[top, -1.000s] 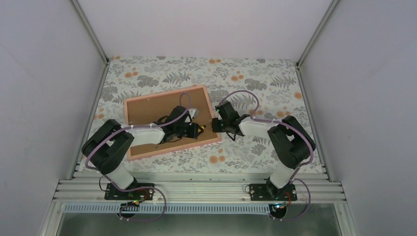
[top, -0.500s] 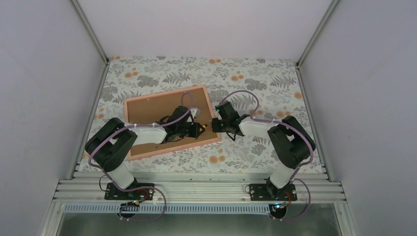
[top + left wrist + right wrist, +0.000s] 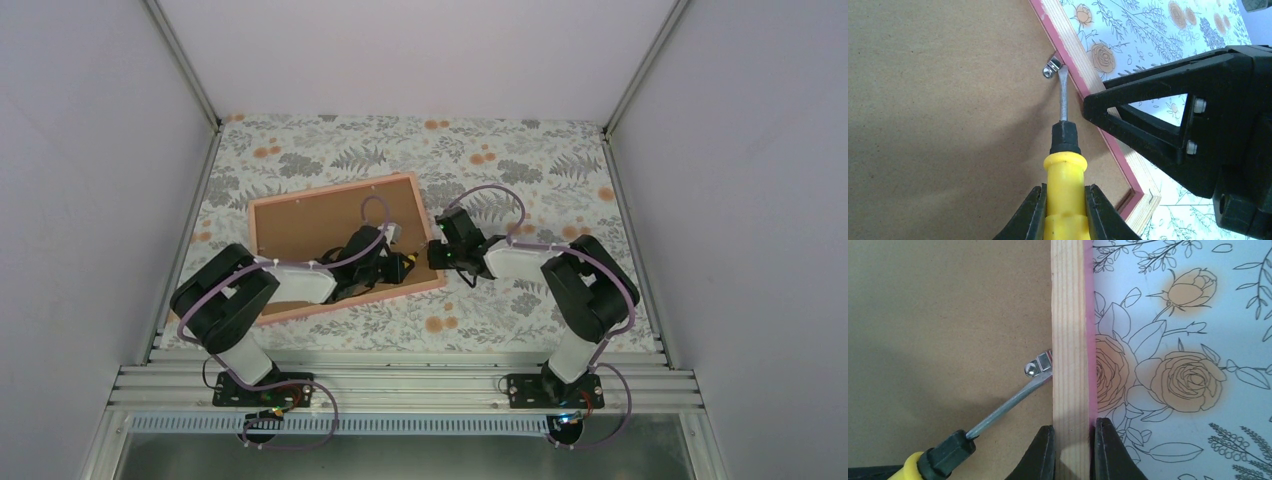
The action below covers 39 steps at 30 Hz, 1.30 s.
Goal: Take the photo out of the frame
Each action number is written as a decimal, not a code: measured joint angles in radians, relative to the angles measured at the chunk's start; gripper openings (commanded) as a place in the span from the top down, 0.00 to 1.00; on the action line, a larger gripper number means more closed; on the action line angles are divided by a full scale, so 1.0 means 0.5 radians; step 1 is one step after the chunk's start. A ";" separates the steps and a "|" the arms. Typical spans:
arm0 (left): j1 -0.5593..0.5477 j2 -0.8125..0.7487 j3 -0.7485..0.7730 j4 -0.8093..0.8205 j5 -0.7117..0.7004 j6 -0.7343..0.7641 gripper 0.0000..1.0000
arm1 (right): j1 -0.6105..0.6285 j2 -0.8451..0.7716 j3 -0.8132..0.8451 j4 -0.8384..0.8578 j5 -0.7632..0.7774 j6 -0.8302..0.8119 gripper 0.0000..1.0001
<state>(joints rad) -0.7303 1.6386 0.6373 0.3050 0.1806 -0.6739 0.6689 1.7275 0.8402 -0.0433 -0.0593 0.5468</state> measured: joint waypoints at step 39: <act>-0.118 -0.070 -0.115 0.112 -0.197 -0.213 0.98 | 0.024 -0.013 -0.040 0.059 -0.021 0.049 0.96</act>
<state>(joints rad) -0.7895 1.6035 0.5797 0.3611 0.0822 -0.7803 0.6807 1.7210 0.8200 -0.0139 -0.0696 0.5713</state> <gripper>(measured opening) 0.169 0.082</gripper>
